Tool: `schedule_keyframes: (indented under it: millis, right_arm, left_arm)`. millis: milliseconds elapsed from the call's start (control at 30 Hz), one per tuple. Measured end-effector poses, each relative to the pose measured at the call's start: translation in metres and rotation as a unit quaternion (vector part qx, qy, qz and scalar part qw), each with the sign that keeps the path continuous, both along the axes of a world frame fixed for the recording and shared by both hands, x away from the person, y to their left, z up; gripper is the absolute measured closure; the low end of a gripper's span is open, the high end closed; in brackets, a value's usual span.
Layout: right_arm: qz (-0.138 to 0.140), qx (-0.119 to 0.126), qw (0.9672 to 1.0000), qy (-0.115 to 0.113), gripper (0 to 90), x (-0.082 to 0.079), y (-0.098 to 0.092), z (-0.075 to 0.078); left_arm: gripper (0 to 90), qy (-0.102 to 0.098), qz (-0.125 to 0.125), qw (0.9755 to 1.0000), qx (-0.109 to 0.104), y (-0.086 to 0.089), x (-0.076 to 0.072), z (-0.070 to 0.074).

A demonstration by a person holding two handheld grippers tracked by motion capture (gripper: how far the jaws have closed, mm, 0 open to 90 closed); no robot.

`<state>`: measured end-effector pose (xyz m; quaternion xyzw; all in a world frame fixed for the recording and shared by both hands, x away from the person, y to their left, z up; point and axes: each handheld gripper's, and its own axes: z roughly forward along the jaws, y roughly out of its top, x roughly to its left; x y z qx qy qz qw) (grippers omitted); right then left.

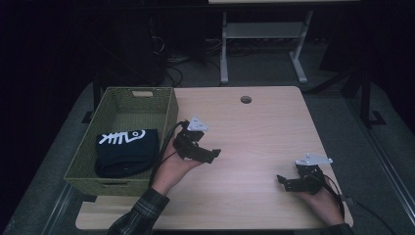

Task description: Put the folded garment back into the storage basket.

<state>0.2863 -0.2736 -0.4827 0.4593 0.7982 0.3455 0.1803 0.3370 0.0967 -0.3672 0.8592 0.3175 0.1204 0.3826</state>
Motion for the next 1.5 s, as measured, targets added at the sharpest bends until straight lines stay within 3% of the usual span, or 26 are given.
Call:
schedule_keyframes:
  millis: [167, 367, 633, 800, 1033, 1233, 1500]
  right_arm:
    - [0.000, 0.000, 1.0000, 0.000, 10.0, 0.000, 0.000, 0.000]
    - [0.000, 0.000, 1.0000, 0.000, 10.0, 0.000, 0.000, 0.000]
    - [0.001, -0.001, 1.0000, -0.002, 10.0, 0.000, 0.000, 0.000]
    - [0.002, -0.001, 1.0000, -0.002, 10.0, 0.000, 0.000, 0.000]
    - [0.001, -0.001, 1.0000, -0.002, 10.0, 0.000, 0.000, 0.000]
    - [0.001, -0.001, 1.0000, -0.002, 10.0, 0.000, 0.000, 0.000]
    - [0.001, -0.001, 1.0000, -0.002, 10.0, 0.000, 0.000, 0.000]
  left_arm:
    - [14.2, -0.003, -0.001, 0.9999, 0.011, -0.008, -0.002, -0.022]
    - [14.0, 0.009, -0.006, 0.9997, 0.020, -0.013, -0.004, -0.050]
    - [12.9, 0.023, -0.016, 0.9995, 0.013, -0.012, -0.005, -0.075]
    - [12.9, 0.031, -0.020, 0.9991, 0.020, -0.012, -0.005, -0.090]
    - [12.8, 0.023, -0.021, 0.9992, 0.026, -0.015, -0.007, -0.105]
    - [12.7, -0.008, -0.018, 0.9995, 0.025, -0.016, -0.012, -0.111]
    - [12.7, -0.009, -0.017, 0.9996, 0.022, -0.015, -0.012, -0.111]
